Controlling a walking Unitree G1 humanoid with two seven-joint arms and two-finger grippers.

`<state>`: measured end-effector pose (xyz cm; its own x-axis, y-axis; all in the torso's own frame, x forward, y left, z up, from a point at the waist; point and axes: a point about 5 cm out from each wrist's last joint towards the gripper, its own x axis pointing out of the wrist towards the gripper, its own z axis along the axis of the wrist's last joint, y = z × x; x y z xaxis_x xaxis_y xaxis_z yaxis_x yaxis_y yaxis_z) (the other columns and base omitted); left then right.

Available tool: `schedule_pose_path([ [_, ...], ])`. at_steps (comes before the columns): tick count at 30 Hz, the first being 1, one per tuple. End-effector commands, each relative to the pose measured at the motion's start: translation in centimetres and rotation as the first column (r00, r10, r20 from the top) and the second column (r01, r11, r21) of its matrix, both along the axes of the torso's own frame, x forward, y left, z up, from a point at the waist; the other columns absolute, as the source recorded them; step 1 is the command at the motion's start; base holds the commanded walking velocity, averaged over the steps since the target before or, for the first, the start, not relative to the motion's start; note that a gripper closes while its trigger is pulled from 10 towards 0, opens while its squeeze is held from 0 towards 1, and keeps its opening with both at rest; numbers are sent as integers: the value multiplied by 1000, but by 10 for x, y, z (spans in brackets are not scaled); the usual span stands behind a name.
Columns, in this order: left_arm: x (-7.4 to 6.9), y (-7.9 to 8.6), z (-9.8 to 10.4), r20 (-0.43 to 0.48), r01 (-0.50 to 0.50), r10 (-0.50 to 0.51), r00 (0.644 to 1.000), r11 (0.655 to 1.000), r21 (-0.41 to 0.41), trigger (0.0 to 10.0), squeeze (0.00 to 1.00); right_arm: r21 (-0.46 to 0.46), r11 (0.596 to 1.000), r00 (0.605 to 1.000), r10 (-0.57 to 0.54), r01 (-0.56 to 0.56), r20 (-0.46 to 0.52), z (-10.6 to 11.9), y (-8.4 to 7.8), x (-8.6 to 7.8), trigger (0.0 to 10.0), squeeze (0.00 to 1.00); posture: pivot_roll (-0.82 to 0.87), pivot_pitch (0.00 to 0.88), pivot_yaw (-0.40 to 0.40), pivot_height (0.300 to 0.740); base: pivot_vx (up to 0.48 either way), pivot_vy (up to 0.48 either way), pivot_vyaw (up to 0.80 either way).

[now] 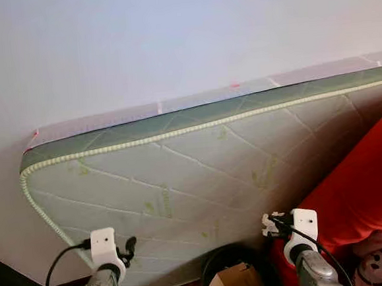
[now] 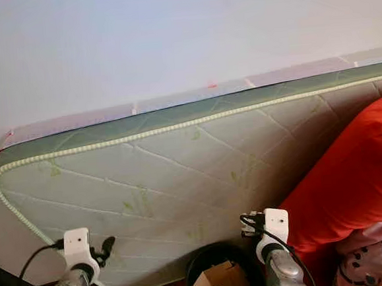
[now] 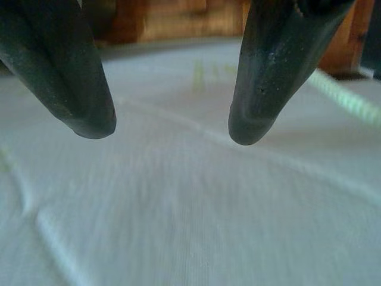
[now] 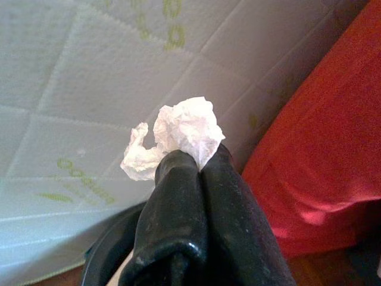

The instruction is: Clean up the room

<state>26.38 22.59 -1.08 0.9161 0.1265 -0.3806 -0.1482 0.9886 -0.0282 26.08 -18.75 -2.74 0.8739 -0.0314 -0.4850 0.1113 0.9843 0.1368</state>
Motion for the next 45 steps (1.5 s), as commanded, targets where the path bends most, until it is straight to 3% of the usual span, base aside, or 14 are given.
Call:
schedule_pose_path([
  [1, 2, 4, 5, 46, -9, 9, 999, 1000, 0, 10000, 0, 2, 1000, 999, 8, -8, 38, 4, 0, 2, 10000, 0, 87, 5, -17, 740, 0, 0, 0],
  [9, -9, 2, -1, 54, -4, 4, 999, 1000, -2, 10000, 0, -7, 999, 997, 48, -48, 62, 4, 3, 1, 10000, 0, 68, 10, -18, 740, 0, 0, 0],
  [15, -6, 0, 0, 58, 0, 1, 998, 1000, -8, 10000, 0, -14, 994, 994, 106, -105, 34, 3, 11, 2, 10000, 0, 75, 14, -17, 740, 0, 0, 0],
  [29, -6, 0, 1, 57, 13, -13, 998, 1000, -2, 10000, 0, -18, 995, 995, 100, -100, 8, 0, 10, -1, 10000, 0, 92, 21, -22, 661, 0, 0, 0],
  [45, -7, 1, -1, 44, -3, 3, 999, 1000, -5, 10000, 0, -14, 996, 996, 93, -92, 9, 0, 8, -1, 10000, 0, 93, 37, -24, 661, 0, 0, 0],
])
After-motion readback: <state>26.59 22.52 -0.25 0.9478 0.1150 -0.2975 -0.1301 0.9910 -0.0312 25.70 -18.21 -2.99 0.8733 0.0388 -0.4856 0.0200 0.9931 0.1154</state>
